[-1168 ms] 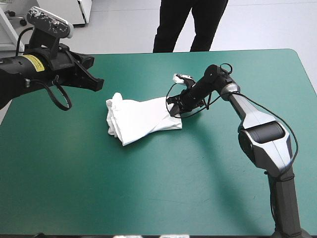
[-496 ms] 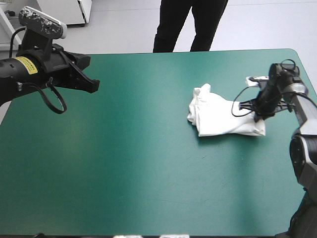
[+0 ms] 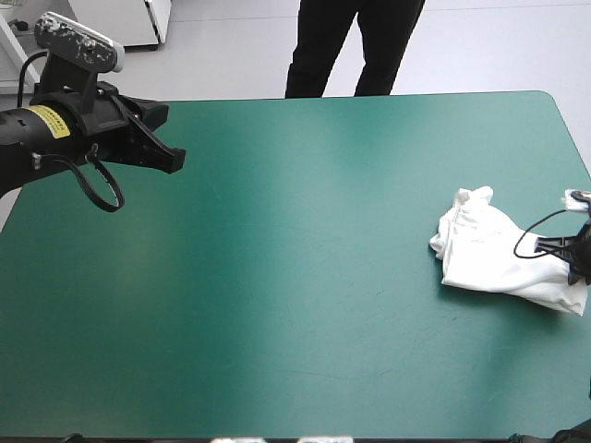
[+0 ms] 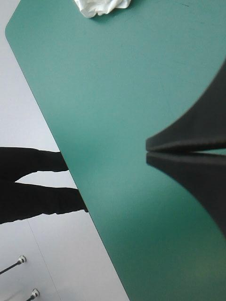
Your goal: Fold the cloth
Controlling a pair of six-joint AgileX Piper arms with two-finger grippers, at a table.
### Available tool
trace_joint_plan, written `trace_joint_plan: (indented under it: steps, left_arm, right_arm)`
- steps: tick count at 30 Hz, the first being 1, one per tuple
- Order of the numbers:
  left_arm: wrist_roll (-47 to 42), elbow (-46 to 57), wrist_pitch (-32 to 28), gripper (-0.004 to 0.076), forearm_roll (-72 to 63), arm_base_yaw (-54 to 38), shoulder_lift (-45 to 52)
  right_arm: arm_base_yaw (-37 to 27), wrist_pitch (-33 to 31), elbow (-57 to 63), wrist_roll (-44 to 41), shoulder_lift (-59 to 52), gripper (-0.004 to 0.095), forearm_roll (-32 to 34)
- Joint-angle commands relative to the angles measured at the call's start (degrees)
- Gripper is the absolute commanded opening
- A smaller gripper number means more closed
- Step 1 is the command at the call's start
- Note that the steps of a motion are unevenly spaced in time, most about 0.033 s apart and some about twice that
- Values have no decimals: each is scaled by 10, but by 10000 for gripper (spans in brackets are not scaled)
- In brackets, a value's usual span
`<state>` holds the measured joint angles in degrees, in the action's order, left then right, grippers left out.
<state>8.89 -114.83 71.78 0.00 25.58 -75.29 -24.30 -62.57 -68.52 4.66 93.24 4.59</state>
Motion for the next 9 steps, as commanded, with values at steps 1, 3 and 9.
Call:
trace_joint_plan:
  steps: [1, 3, 9]
  left_arm:
    - [-5, -15, -31, -9, -6, 1, 18]
    - [-5, -15, -31, -9, -6, 1, 22]
    - [-5, -15, -30, -8, 0, 1, 25]
  right_arm:
    - [-15, 13, 3, -12, -36, -7, 15]
    - [-15, 11, 3, -18, -37, 43, 24]
    - [-15, -7, 3, -31, -60, 542, 33]
